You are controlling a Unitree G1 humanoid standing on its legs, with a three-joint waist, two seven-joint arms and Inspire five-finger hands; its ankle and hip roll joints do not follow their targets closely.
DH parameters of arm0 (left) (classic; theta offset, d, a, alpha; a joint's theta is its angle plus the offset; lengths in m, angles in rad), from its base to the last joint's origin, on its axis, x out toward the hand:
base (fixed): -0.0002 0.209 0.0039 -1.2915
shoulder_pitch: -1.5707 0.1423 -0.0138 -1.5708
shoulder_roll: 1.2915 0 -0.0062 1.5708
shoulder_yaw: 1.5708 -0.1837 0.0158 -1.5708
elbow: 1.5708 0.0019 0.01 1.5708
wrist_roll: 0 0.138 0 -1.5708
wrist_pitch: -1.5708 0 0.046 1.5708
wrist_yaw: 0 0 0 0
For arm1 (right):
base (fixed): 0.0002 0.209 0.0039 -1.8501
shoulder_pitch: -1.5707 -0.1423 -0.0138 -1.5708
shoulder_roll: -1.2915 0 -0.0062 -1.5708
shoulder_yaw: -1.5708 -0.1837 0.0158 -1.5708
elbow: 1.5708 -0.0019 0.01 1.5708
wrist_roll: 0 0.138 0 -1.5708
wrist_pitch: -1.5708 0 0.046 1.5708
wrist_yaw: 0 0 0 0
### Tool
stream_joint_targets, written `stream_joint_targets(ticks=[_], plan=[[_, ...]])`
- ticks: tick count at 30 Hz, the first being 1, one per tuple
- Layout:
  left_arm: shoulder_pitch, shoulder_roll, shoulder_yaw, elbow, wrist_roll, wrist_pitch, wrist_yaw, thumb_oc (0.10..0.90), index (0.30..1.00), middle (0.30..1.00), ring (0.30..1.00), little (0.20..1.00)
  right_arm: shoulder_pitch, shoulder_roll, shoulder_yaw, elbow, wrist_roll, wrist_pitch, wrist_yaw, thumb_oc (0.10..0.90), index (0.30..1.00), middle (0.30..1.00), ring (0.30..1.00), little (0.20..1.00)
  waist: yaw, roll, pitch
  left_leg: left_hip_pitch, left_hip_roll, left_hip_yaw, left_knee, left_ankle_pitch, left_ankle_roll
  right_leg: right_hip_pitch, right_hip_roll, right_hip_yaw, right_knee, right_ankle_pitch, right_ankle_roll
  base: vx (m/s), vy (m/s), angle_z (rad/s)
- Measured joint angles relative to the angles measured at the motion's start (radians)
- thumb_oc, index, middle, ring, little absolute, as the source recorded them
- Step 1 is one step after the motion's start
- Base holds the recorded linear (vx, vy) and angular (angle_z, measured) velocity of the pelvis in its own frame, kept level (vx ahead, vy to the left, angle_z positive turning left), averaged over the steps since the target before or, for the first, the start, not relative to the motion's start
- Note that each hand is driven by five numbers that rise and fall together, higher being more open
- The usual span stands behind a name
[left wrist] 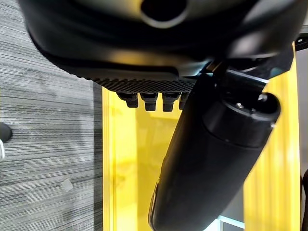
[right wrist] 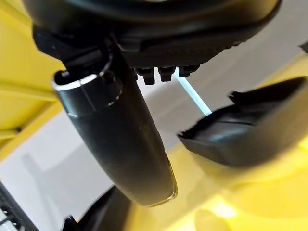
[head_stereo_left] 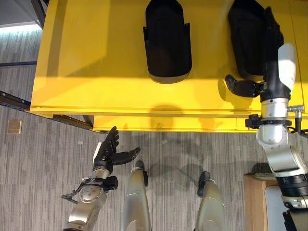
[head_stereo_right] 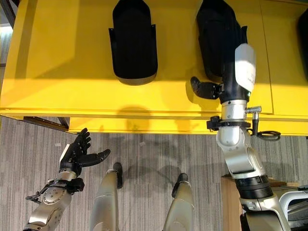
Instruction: Move parts from the plastic box to the shelf.
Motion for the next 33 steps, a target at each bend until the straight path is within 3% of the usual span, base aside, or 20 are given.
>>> stream_joint_targets(ticks=[3, 9, 11, 16, 17, 19, 20, 22, 23, 25, 27, 28, 29, 31, 32, 33], plan=[[0.001, -0.002, 0.01, 0.001, 0.0, 0.0, 0.0, 0.9, 1.0, 1.0, 1.0, 1.0, 0.121, 0.056, -0.065, -0.014, 0.0, -0.008, 0.01, 0.9, 1.0, 1.0, 1.0, 1.0, -0.003, 0.0, 0.0, 0.034, 0.0, 0.002, -0.033, 0.013, -0.011, 0.027, 0.001, -0.004, -0.015, 0.001, 0.001, 0.01, -0.071, 0.01], [0.023, -0.011, 0.031, 0.0, 0.001, -0.001, -0.007, 0.9, 1.0, 1.0, 1.0, 1.0, 0.268, 0.1, -0.094, -0.05, 0.0, -0.024, 0.027, 0.9, 1.0, 1.0, 1.0, 1.0, -0.035, 0.001, -0.001, 0.139, 0.018, 0.003, -0.158, 0.067, -0.038, 0.098, 0.024, -0.019, -0.065, 0.003, 0.005, 0.01, -0.108, 0.0], [0.037, -0.023, 0.039, 0.0, 0.002, 0.0, -0.026, 0.9, 1.0, 1.0, 1.0, 1.0, 0.309, 0.112, -0.107, -0.087, 0.011, -0.054, 0.036, 0.9, 1.0, 1.0, 1.0, 1.0, -0.037, 0.002, -0.002, 0.191, 0.053, 0.002, -0.24, 0.106, -0.056, 0.117, 0.065, -0.029, -0.082, 0.009, -0.007, -0.01, -0.118, -0.14], [0.053, -0.043, 0.05, -0.001, 0.003, 0.001, -0.044, 0.9, 1.0, 1.0, 1.0, 1.0, 0.326, 0.129, -0.11, -0.109, 0.034, -0.089, 0.061, 0.9, 1.0, 1.0, 1.0, 1.0, -0.052, 0.002, -0.003, 0.299, 0.095, 0.021, -0.401, 0.188, -0.087, 0.152, 0.113, -0.035, -0.099, 0.009, -0.038, -0.03, -0.11, -0.11], [0.06, -0.043, 0.058, -0.002, 0.003, 0.001, -0.044, 0.9, 1.0, 1.0, 1.0, 1.0, 0.35, 0.132, -0.11, -0.13, 0.047, -0.106, 0.067, 0.9, 1.0, 1.0, 1.0, 1.0, -0.057, 0.003, -0.004, 0.343, 0.114, 0.029, -0.461, 0.218, -0.069, 0.163, 0.136, -0.038, -0.103, 0.007, -0.053, -0.07, -0.176, -0.26], [0.08, -0.053, 0.079, -0.007, 0.003, 0.0, -0.044, 0.9, 1.0, 1.0, 1.0, 1.0, 0.371, 0.134, -0.11, -0.147, 0.053, -0.121, 0.077, 0.9, 1.0, 1.0, 1.0, 1.0, -0.059, 0.007, -0.01, 0.389, 0.143, 0.045, -0.525, 0.25, -0.082, 0.166, 0.166, -0.036, -0.098, 0.001, -0.069, -0.06, -0.178, -0.24], [0.086, -0.061, 0.089, -0.007, 0.003, 0.001, -0.044, 0.9, 1.0, 1.0, 1.0, 1.0, 0.384, 0.131, -0.11, -0.16, 0.053, -0.121, 0.082, 0.9, 1.0, 1.0, 1.0, 1.0, -0.06, 0.008, -0.012, 0.406, 0.154, 0.052, -0.549, 0.269, -0.076, 0.166, 0.178, -0.035, -0.094, -0.002, -0.077, -0.04, -0.147, -0.24], [0.108, -0.085, 0.113, -0.007, 0.003, 0.001, -0.043, 0.9, 1.0, 1.0, 1.0, 1.0, 0.406, 0.129, -0.11, -0.177, 0.062, -0.132, 0.097, 0.9, 1.0, 1.0, 1.0, 1.0, -0.06, 0.01, -0.022, 0.449, 0.18, 0.061, -0.612, 0.314, -0.023, 0.162, 0.21, -0.034, -0.08, -0.019, -0.107, -0.01, -0.136, -0.22], [0.135, -0.099, 0.107, -0.007, 0.003, 0.001, -0.045, 0.9, 1.0, 1.0, 1.0, 1.0, 0.43, 0.117, -0.108, -0.177, 0.075, -0.142, 0.106, 0.9, 1.0, 1.0, 1.0, 1.0, -0.057, 0.029, -0.073, 0.45, 0.205, 0.065, -0.65, 0.332, 0.012, 0.127, 0.235, -0.029, -0.046, -0.038, -0.132, 0.03, -0.165, -0.2], [0.155, -0.127, 0.114, -0.009, 0.002, 0.001, -0.043, 0.9, 1.0, 1.0, 1.0, 1.0, 0.438, 0.111, -0.106, -0.177, 0.088, -0.144, 0.131, 0.9, 1.0, 1.0, 1.0, 1.0, -0.045, 0.028, -0.091, 0.476, 0.21, 0.083, -0.65, 0.376, 0.058, 0.115, 0.257, -0.005, -0.025, -0.056, -0.148, 0.03, -0.151, -0.39], [0.164, -0.129, 0.107, -0.007, 0.002, 0.002, -0.046, 0.9, 1.0, 1.0, 1.0, 1.0, 0.452, 0.105, -0.106, -0.177, 0.092, -0.155, 0.144, 0.9, 1.0, 1.0, 1.0, 1.0, -0.043, 0.03, -0.111, 0.466, 0.207, 0.076, -0.644, 0.463, 0.072, 0.119, 0.263, 0.001, -0.037, -0.058, -0.164, 0.0, -0.096, -0.17], [0.163, -0.135, 0.099, -0.005, 0.003, 0.002, -0.047, 0.9, 1.0, 1.0, 1.0, 1.0, 0.475, 0.091, -0.106, -0.172, 0.11, -0.158, 0.144, 0.9, 1.0, 1.0, 1.0, 1.0, -0.045, 0.031, -0.122, 0.454, 0.2, 0.026, -0.64, 0.549, 0.061, 0.146, 0.255, 0.001, -0.069, -0.047, -0.188, 0.02, -0.101, 0.13], [0.16, -0.145, 0.098, -0.002, 0.003, 0.001, -0.046, 0.9, 1.0, 1.0, 1.0, 1.0, 0.486, 0.093, -0.105, -0.167, 0.12, -0.158, 0.146, 0.9, 1.0, 1.0, 1.0, 1.0, -0.045, 0.025, -0.14, 0.437, 0.171, -0.011, -0.606, 0.499, 0.022, 0.152, 0.248, -0.006, -0.093, -0.037, -0.202, 0.07, -0.091, 0.14], [0.159, -0.154, 0.087, 0.003, 0.002, 0.001, -0.051, 0.9, 1.0, 1.0, 1.0, 1.0, 0.508, 0.09, -0.109, -0.165, 0.129, -0.158, 0.157, 0.9, 1.0, 1.0, 1.0, 1.0, -0.048, 0.023, -0.155, 0.42, 0.082, -0.021, -0.542, 0.382, 0.007, 0.185, 0.243, 0.001, -0.163, -0.005, -0.209, 0.07, -0.027, 0.07], [0.163, -0.162, 0.081, 0.004, 0.002, 0.0, -0.07, 0.9, 1.0, 1.0, 1.0, 1.0, 0.538, 0.096, -0.114, -0.165, 0.149, -0.158, 0.176, 0.9, 1.0, 1.0, 1.0, 1.0, -0.051, 0.018, -0.165, 0.426, -0.049, -0.027, -0.49, 0.266, 0.007, 0.242, 0.235, -0.003, -0.269, 0.059, -0.213, 0.08, 0.044, -0.02], [0.167, -0.162, 0.082, 0.001, 0.002, -0.001, -0.074, 0.9, 1.0, 1.0, 1.0, 1.0, 0.546, 0.098, -0.114, -0.165, 0.152, -0.158, 0.182, 0.9, 1.0, 1.0, 1.0, 1.0, -0.05, 0.028, -0.175, 0.434, -0.08, -0.016, -0.492, 0.251, 0.025, 0.256, 0.241, -0.003, -0.296, 0.071, -0.213, 0.09, 0.04, -0.09]])
